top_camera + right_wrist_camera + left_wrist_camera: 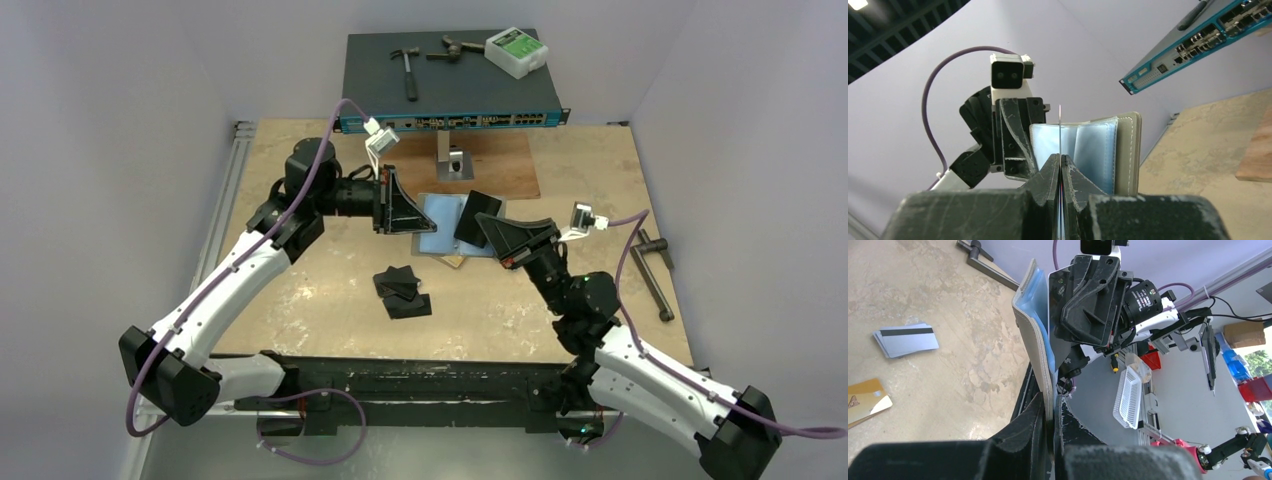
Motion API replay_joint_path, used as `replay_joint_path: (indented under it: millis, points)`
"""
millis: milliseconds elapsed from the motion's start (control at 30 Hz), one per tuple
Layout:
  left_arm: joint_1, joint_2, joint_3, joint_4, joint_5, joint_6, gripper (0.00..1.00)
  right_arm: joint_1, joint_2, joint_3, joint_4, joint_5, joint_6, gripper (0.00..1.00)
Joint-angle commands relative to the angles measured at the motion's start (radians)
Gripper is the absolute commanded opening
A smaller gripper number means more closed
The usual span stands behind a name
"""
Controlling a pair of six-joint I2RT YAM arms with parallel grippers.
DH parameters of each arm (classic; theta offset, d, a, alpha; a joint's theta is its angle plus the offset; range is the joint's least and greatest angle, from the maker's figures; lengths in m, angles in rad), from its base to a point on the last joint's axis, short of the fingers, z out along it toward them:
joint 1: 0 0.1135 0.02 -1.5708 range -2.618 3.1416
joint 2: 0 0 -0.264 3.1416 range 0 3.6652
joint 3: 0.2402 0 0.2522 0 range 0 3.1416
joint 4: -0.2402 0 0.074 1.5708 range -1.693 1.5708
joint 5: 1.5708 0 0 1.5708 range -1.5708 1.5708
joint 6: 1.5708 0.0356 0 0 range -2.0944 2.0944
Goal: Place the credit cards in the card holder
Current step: Insert the credit card into the card holder.
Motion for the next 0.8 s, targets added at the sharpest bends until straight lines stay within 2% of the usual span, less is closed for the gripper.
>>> replay_joint_path:
  millis: [0, 767]
  points:
    - [0.004, -0.044, -0.006, 0.068, 0.043, -0.008, 0.00, 0.009, 0.008, 0.020, 0.110, -0.017, -0.004, 0.00]
    - [0.012, -0.058, -0.028, 0.083, 0.046, -0.016, 0.00, 0.079, 0.092, -0.006, 0.193, 0.017, 0.000, 0.00]
